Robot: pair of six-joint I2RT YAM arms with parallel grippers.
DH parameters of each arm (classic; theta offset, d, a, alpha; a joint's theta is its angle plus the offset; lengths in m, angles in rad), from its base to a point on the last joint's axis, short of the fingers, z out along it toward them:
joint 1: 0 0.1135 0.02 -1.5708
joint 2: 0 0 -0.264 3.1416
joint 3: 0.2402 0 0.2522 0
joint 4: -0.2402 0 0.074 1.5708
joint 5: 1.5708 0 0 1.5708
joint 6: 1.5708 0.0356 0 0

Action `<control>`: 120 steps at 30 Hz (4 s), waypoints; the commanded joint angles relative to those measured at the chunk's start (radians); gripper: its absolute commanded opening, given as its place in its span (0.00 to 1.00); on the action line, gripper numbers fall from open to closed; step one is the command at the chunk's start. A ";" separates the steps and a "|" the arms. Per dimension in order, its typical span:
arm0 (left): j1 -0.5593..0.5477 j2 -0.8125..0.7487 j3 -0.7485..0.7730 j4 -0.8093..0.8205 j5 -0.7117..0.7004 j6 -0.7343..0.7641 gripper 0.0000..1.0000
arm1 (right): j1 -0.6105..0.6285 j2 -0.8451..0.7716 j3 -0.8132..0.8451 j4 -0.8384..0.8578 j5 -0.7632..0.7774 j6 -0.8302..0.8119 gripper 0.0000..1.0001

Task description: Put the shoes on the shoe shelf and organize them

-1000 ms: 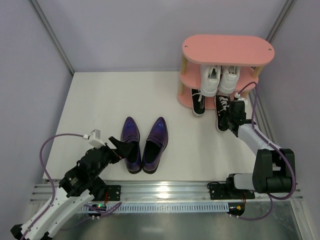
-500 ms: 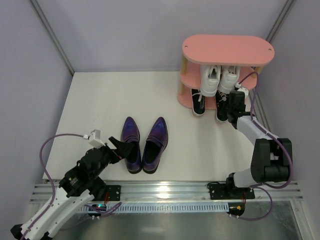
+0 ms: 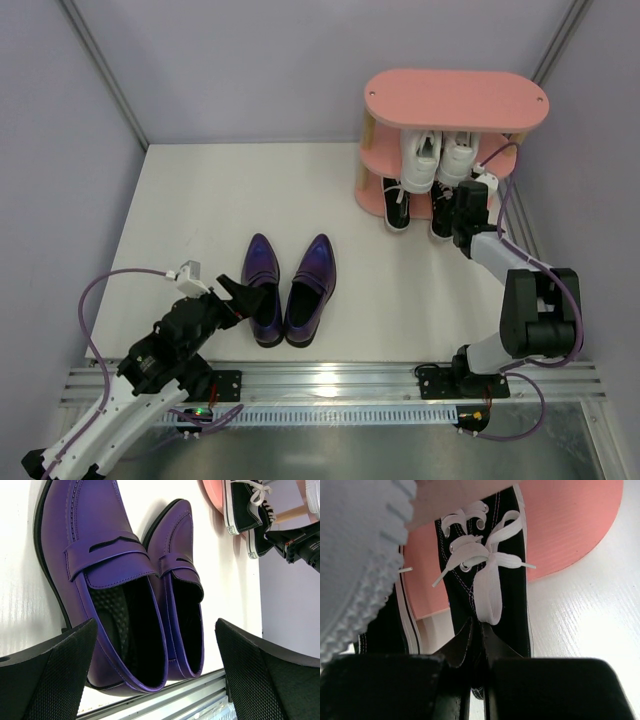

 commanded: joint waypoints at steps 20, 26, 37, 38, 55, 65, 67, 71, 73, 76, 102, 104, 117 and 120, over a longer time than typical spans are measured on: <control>-0.003 0.019 0.013 0.026 -0.018 0.000 0.98 | -0.020 -0.173 -0.193 0.252 0.063 0.089 0.68; -0.003 -0.002 0.007 0.017 -0.018 -0.003 0.98 | -0.033 -0.303 -0.259 0.215 0.035 0.121 0.68; -0.003 -0.034 -0.001 0.001 -0.014 -0.013 0.98 | -0.149 -0.500 -0.454 0.118 -0.259 0.432 0.04; -0.002 -0.037 -0.001 -0.009 -0.014 -0.012 0.98 | -0.166 -0.503 -0.481 0.137 -0.297 0.446 0.04; -0.003 -0.082 0.010 -0.054 -0.034 -0.013 0.98 | -0.251 -0.123 -0.389 0.224 -0.522 0.461 0.04; -0.003 -0.062 0.016 -0.046 -0.032 -0.010 0.98 | -0.255 0.058 -0.307 0.318 -0.519 0.481 0.04; -0.003 -0.054 0.017 -0.045 -0.032 -0.009 0.98 | -0.255 0.082 -0.281 0.333 -0.512 0.492 0.04; -0.003 -0.045 0.022 -0.042 -0.034 -0.006 0.98 | -0.258 0.120 -0.230 0.332 -0.502 0.498 0.04; -0.003 -0.039 0.024 -0.039 -0.035 -0.003 0.98 | -0.258 0.132 -0.202 0.322 -0.493 0.498 0.04; -0.003 -0.027 0.022 -0.029 -0.034 -0.001 0.98 | -0.260 0.151 -0.167 0.313 -0.492 0.498 0.04; -0.003 0.065 0.019 0.082 -0.006 0.008 0.98 | -0.266 0.047 -0.293 0.339 -0.611 0.429 0.04; -0.003 0.093 0.028 0.096 -0.006 0.016 0.98 | -0.266 0.007 -0.297 0.304 -0.621 0.412 0.04; -0.002 0.833 0.381 0.595 0.113 0.187 0.00 | -0.274 -0.389 -0.362 0.017 -0.586 0.263 0.04; -0.003 1.058 0.500 0.738 0.179 0.180 0.00 | -0.277 -0.485 -0.353 -0.053 -0.565 0.263 0.04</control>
